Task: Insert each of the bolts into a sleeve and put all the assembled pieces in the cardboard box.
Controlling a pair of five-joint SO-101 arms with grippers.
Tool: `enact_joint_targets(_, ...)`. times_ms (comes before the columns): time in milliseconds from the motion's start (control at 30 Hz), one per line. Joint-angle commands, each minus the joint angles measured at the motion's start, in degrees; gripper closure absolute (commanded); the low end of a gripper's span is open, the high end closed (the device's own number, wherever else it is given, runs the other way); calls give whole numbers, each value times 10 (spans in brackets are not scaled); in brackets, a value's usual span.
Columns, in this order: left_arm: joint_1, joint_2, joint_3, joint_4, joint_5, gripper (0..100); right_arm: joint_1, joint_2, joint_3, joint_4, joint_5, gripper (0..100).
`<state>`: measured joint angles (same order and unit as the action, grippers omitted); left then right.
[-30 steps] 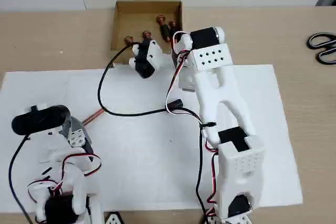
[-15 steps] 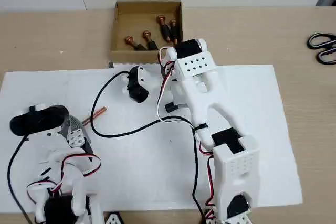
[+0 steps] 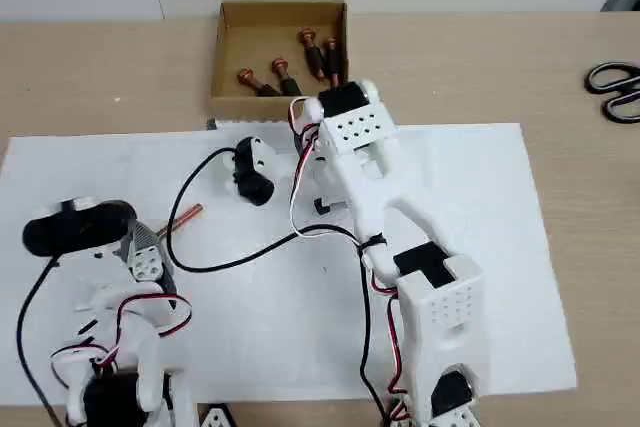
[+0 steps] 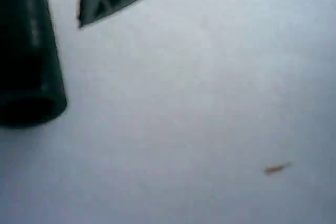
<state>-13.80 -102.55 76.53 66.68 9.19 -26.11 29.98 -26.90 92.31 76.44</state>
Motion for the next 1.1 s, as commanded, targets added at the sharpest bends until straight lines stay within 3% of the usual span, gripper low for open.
enact_joint_targets(0,-4,-5,-25,-12,-9,993,-10,-3,-2,-4,3,772)
enact_joint_targets(867,-4,-5,-24,-12,-9,993,-29,63,-1,-4,0,776)
enact_joint_targets(1067,-4,-5,-24,-12,-9,993,-27,65,-1,-4,0,935)
